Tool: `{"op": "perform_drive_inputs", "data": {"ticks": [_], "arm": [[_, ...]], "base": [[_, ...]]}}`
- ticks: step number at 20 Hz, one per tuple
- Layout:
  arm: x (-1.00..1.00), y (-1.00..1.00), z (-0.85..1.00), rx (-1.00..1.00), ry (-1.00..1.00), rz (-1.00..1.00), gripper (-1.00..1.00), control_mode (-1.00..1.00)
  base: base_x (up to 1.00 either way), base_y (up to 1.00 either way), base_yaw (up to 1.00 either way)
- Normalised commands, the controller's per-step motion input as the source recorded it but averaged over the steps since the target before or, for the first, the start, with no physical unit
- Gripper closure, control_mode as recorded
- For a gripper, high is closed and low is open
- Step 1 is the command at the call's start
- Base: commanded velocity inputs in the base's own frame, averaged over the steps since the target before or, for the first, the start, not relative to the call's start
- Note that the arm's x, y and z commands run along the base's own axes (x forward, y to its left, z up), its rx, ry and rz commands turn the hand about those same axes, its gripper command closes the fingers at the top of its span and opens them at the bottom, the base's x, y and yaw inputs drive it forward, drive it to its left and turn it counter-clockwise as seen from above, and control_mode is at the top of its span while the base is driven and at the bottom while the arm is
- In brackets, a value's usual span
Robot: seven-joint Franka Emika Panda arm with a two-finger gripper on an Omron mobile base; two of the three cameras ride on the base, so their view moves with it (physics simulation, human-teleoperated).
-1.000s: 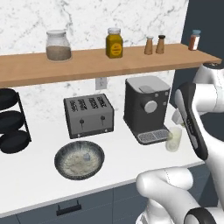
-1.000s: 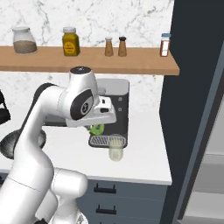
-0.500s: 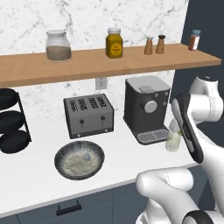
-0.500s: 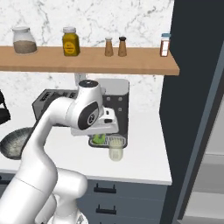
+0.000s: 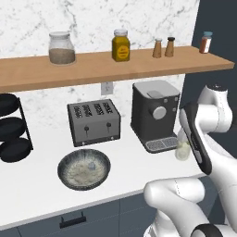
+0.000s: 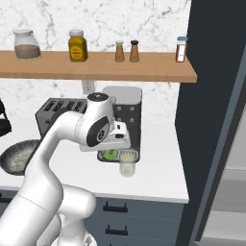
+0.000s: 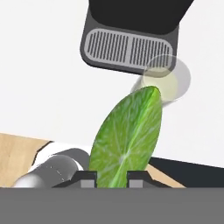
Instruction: Grab a lemon wedge from the fridge and one ice cube from the ice bowl, and put them in the glass of lemonade.
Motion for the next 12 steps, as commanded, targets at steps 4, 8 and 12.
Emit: {"op": "perform_drive_inputs", "data": {"ticks": [4, 8, 12], "arm": [[0.24, 0.00, 0.00, 0.00, 0.00, 0.00, 1.00, -1.00], [0.35, -0.21, 0.00, 0.00, 0.00, 0.00, 1.00, -1.00], [0.30, -0.26, 0.00, 0.00, 0.00, 0.00, 1.00, -1.00]], "base": [[0.00, 0.00, 0.00], [0.00, 0.00, 0.00], [0.00, 0.00, 0.00]]}}
